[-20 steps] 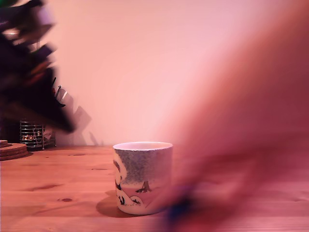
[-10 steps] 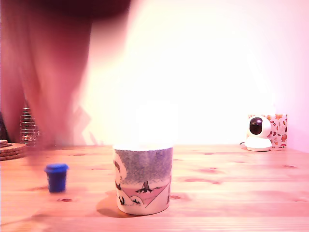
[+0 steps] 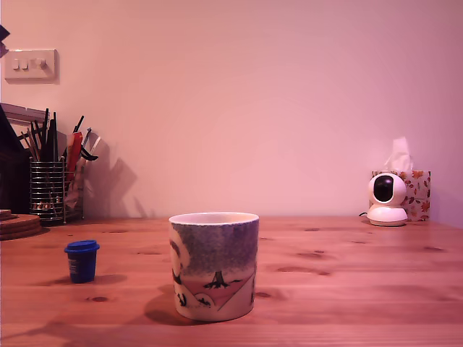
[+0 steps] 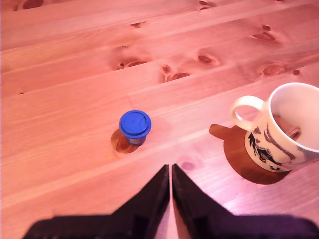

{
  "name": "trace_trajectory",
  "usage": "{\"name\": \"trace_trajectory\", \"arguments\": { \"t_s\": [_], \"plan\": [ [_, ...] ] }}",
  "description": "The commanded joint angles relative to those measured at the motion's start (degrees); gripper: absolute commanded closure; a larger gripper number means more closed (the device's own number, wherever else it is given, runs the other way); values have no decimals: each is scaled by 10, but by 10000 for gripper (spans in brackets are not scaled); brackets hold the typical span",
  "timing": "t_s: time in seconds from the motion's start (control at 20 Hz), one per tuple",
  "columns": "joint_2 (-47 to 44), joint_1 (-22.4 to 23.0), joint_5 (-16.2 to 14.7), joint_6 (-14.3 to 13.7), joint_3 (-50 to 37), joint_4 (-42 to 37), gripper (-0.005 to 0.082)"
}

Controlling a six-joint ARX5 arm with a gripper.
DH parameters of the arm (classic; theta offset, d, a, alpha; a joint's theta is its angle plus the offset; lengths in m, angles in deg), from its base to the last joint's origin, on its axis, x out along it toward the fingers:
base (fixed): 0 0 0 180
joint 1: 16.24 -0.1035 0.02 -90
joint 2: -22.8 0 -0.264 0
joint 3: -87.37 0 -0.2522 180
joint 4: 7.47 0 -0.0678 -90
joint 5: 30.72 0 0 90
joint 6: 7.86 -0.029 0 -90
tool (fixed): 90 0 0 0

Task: Pick up the coffee capsules on the table and drop them inside the coffee cup

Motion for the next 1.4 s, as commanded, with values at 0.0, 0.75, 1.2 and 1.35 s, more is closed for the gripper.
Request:
{"name": "trace_trajectory", "arguments": {
  "t_s": [0.0,0.75,1.2,1.35],
  "plan": [
    [-2,1,0,3,-13,-6,793],
    [-3,1,22,17,-13,5,322],
    [-3,1,50,37,-23,-4,252],
    [-3,1,63,38,-36,-16,252]
  ]
}}
